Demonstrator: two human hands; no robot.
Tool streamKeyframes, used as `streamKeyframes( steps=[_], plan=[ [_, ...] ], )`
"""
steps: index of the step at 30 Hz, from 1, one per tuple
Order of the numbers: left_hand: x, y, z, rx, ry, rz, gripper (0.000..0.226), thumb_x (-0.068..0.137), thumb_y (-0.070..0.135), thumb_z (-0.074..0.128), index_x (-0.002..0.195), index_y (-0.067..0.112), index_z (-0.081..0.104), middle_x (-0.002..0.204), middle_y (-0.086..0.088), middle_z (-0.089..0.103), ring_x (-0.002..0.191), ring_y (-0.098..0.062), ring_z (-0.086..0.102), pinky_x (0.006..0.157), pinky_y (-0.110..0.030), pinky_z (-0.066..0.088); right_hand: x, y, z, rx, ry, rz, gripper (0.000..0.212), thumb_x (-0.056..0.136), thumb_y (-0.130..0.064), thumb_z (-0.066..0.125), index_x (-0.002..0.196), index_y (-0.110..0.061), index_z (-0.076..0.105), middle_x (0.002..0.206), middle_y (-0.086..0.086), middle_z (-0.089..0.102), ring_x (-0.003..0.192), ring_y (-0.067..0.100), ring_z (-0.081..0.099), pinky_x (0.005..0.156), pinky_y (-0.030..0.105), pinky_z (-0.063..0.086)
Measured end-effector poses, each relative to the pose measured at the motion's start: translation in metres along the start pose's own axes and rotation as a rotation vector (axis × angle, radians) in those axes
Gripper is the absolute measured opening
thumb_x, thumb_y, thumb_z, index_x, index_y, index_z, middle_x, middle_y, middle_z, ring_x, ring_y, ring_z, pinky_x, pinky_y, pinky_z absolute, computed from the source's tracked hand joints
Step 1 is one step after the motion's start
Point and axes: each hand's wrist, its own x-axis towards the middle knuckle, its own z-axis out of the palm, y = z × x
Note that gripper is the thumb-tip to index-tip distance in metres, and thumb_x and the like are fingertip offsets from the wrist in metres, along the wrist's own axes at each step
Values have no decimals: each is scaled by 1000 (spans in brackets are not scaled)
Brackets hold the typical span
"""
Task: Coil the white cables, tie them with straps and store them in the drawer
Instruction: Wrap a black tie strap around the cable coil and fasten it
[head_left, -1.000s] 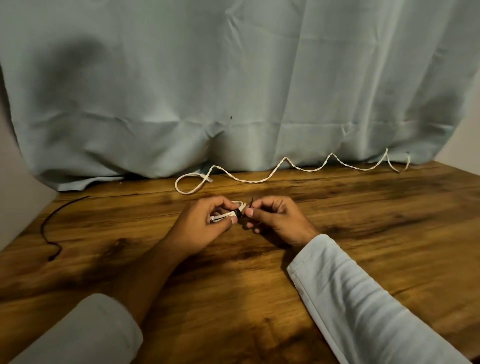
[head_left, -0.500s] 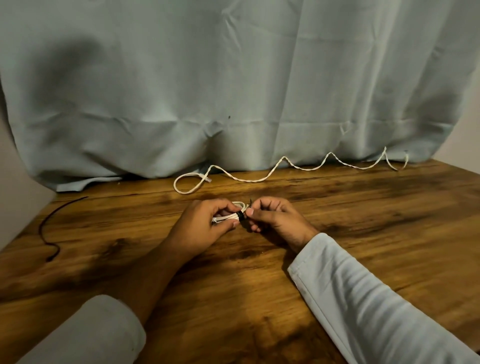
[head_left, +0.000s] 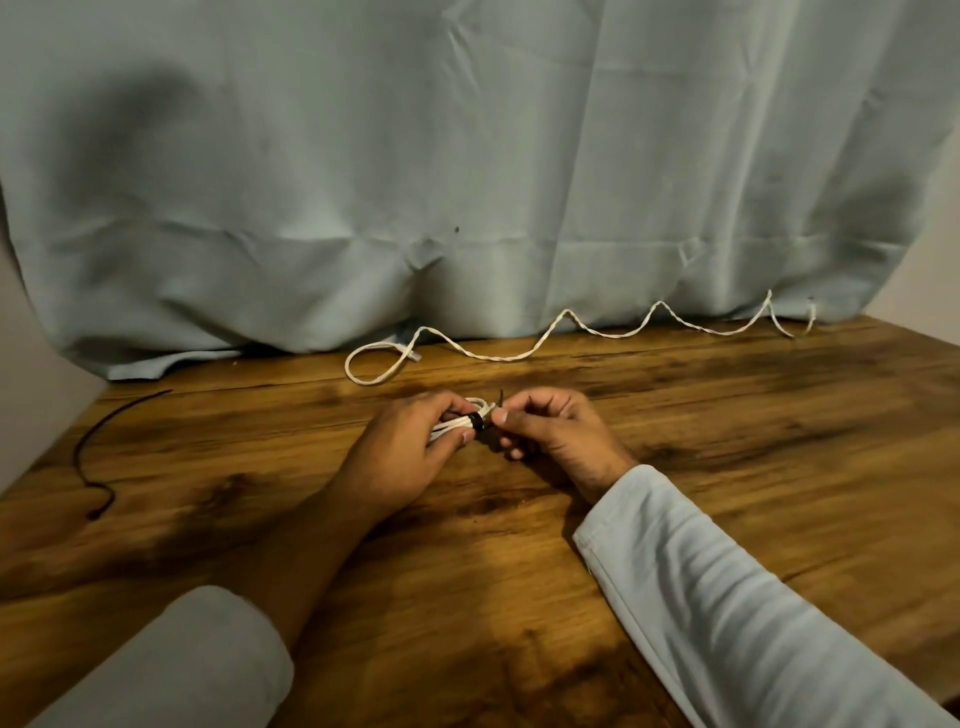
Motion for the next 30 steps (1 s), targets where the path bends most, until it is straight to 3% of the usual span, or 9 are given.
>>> streamKeyframes(
  steps=[3,8,13,21,30],
  plan=[
    [0,0,2,-39,5,-13,23,91,22,75,113,25,70,107,15,72,97,3,65,81,-17,47,0,1,3,-9,89,-16,9,92,0,70,99,5,73,88,20,70,71,16,66,59,23,53],
    [2,-4,2,-89,22,-13,22,87,20,79,106,24,71,102,14,72,94,-2,66,82,-25,52,4,4,4,14,124,-25,9,90,0,72,98,-4,74,90,19,75,67,19,72,56,24,58],
    [2,-2,2,-119,26,-41,20,87,19,79,104,25,71,97,14,72,88,1,66,74,-10,45,4,3,5,65,140,-28,11,93,0,69,103,-2,72,95,19,76,67,19,74,55,24,60],
    [2,-1,1,-132,17,-31,20,86,17,80,102,26,71,97,13,72,88,-1,66,75,-12,46,3,1,4,19,136,11,22,96,-1,65,116,9,67,94,20,73,69,19,71,61,25,61],
    [2,0,0,-114,19,-30,20,85,16,81,102,23,72,96,14,73,87,3,66,74,-7,44,5,-1,4,40,98,92,13,91,6,68,104,6,70,86,20,75,72,22,75,66,25,62]
  ],
)
